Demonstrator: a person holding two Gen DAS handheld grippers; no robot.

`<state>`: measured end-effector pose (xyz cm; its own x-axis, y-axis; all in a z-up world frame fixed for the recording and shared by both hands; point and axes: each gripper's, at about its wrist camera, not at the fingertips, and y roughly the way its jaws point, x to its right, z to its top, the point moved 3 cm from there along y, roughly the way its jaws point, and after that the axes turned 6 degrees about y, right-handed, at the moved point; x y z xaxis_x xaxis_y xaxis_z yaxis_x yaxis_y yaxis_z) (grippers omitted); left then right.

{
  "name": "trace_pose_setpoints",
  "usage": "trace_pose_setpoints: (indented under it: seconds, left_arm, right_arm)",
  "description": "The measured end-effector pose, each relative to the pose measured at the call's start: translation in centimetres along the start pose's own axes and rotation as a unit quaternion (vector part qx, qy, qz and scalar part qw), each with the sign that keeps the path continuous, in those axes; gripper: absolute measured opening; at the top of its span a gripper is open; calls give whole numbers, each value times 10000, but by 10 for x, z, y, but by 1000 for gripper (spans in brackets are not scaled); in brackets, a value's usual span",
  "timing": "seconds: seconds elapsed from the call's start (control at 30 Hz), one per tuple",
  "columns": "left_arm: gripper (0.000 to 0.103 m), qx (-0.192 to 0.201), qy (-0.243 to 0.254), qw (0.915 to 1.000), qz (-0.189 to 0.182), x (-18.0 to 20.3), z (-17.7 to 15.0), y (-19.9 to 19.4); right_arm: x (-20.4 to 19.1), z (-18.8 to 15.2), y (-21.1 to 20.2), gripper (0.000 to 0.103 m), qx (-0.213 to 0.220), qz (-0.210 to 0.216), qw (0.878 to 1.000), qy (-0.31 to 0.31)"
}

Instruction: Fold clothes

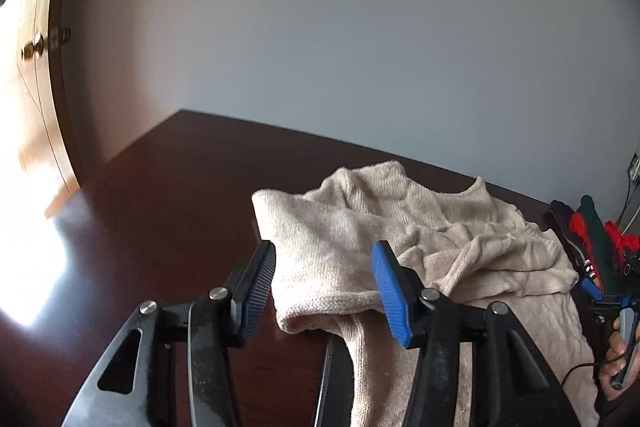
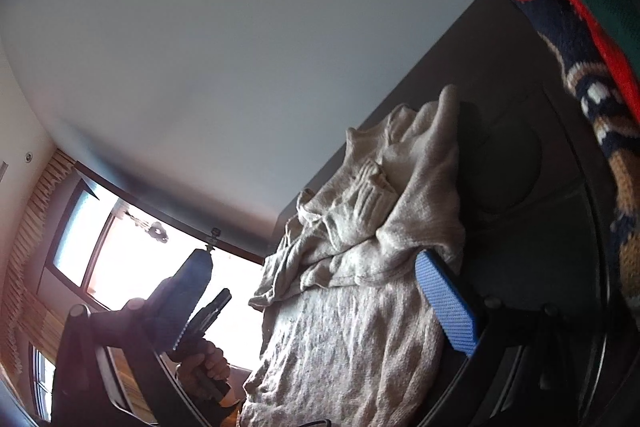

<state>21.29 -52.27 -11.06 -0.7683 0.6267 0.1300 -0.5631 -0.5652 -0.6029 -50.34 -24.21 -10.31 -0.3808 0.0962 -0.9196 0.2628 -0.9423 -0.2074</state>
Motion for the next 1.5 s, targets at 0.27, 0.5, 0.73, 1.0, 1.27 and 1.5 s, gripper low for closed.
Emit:
trace_pose_setpoints:
  seconds: [0.27, 0.5, 0.73, 1.0, 1.27, 1.5]
  left_arm:
    - [53, -120, 825, 9965, -45, 19, -6, 15]
    - [54, -275, 1099, 9935, -122, 22, -12, 19]
    - [59, -334, 947, 9944, -341, 18, -16, 21]
    - [74, 397, 650, 9913, -1077, 6, -8, 4]
    - [76, 746, -83, 9703, -2301, -13, -6, 13]
    - [82, 774, -215, 9704, -2279, -23, -5, 10]
  right_arm:
    - [-33, 4, 42, 103, -680, -350, 9953, 599]
    - [-52, 30, 113, 103, -1343, -1354, 9777, 881]
    - [-61, 46, 180, 101, -1975, -2598, 9439, 510]
    - [-79, 39, 240, 97, -2537, -4180, 8676, -899]
    - [-92, 15, 289, 101, -2628, -5062, 7729, -2779]
    - [-91, -36, 235, 101, -3681, -5440, 6724, -3412]
